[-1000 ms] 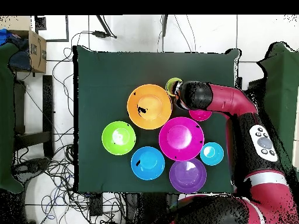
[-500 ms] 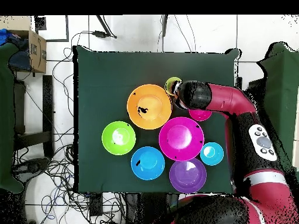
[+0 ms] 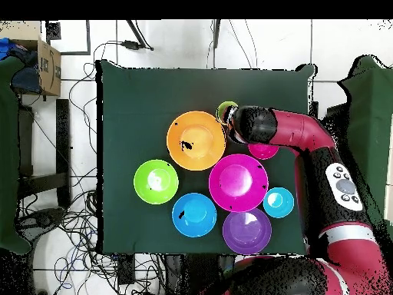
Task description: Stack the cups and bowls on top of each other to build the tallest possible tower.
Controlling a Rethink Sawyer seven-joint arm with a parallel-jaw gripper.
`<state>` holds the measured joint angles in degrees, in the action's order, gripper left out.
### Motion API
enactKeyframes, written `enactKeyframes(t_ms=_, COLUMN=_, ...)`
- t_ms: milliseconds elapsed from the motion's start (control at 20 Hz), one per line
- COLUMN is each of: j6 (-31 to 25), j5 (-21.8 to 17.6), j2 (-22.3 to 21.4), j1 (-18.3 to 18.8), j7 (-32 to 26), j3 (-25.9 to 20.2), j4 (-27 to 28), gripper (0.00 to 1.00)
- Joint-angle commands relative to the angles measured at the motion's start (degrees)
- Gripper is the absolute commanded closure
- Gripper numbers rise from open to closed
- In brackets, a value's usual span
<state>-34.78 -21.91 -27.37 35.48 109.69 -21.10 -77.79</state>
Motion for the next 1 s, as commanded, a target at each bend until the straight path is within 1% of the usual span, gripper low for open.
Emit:
enactKeyframes(t_ms=50, j6=1.9, j5=-3.3, j2=2.5, j1=-0.7, j7=-5.5, j3=-2.8, j4=-3.8, gripper=0.00)
enactKeyframes(t_ms=450, j6=2.5, j5=-4.0, j2=2.3, j1=-1.1, j7=-5.1, j3=-2.5, j4=-3.8, gripper=0.00)
enactKeyframes(t_ms=650, j6=1.2, j5=-3.7, j2=1.9, j1=-1.4, j7=-4.7, j3=-2.0, j4=-2.9, gripper=0.00)
enactKeyframes(t_ms=850, j6=-2.0, j5=-2.4, j2=-0.1, j1=-1.8, j7=-4.8, j3=-2.4, j4=-2.1, gripper=0.00)
enactKeyframes(t_ms=1000, j6=-5.4, j5=-1.4, j2=-1.8, j1=-2.2, j7=-5.5, j3=-2.5, j4=-1.4, gripper=0.00)
